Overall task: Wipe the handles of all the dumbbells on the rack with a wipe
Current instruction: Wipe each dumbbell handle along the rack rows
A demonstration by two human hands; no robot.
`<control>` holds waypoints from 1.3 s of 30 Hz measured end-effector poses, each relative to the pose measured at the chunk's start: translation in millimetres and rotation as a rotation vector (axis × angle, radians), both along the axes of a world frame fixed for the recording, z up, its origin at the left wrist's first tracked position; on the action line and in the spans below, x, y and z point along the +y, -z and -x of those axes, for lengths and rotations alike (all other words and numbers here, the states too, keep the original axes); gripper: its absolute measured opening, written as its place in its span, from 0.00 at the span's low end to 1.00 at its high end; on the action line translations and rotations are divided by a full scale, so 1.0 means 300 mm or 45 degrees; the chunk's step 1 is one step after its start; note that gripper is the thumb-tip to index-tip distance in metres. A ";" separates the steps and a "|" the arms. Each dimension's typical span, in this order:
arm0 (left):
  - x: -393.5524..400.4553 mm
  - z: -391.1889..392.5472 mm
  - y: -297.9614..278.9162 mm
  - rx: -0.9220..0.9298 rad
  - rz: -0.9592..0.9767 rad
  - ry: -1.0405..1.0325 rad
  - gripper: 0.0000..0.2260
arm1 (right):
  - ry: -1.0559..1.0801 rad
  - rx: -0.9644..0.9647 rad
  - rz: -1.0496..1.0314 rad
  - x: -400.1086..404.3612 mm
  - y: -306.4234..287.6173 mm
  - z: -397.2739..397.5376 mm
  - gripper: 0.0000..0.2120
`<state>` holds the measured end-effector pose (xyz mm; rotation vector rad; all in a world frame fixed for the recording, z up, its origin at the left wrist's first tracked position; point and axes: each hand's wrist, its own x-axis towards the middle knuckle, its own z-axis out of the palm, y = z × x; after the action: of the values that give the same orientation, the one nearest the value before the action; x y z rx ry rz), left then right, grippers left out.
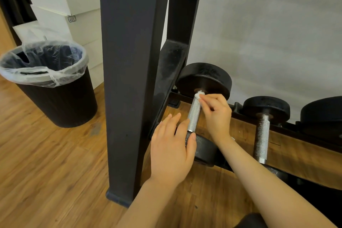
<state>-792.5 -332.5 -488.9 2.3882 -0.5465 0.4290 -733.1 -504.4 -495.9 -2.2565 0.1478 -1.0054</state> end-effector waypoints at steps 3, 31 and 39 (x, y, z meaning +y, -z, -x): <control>0.000 -0.002 0.002 0.003 -0.002 0.007 0.22 | -0.061 0.047 0.147 -0.013 -0.009 0.004 0.10; 0.022 0.058 0.028 -0.095 -0.073 -0.015 0.23 | -0.083 0.094 0.176 0.011 -0.040 -0.020 0.09; 0.018 0.057 0.020 -0.082 -0.039 0.000 0.23 | -0.004 0.130 0.184 0.031 -0.068 -0.028 0.10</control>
<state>-809.5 -327.2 -494.9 2.4100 -0.5861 0.5023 -724.6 -495.1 -475.4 -2.4400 0.1183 -0.9257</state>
